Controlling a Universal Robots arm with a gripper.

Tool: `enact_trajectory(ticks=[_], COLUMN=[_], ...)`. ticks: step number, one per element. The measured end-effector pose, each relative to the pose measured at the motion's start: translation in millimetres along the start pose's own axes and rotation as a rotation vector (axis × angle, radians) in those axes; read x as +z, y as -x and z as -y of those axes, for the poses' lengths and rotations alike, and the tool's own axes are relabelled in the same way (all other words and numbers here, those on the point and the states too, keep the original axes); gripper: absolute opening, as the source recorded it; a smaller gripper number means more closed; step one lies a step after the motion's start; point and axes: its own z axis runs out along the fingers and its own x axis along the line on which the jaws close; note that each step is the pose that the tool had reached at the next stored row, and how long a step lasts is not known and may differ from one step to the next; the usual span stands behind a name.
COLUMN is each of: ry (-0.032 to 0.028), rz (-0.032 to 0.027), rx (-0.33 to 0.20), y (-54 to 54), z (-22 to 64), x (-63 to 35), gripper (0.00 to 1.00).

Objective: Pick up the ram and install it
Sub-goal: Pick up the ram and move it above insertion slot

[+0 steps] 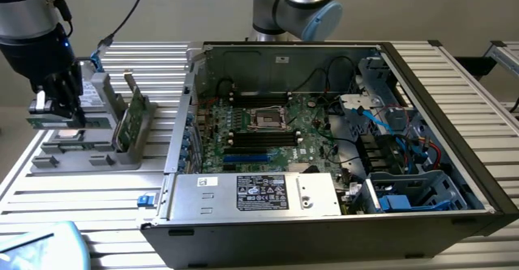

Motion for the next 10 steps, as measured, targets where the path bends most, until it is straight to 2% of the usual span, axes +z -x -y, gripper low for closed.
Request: enact_trajectory(ticks=[4, 7, 10], ry=[0.0040, 0.0049, 0.0050], rz=[0.0053, 0.0108, 0.0171], rx=[-0.001, -0.001, -0.002], y=[-1.2, -2.2, -3.4], z=[12.6, 23.4, 35.1], x=[-7.5, -10.7, -18.3], gripper=[0.14, 0.14, 0.14])
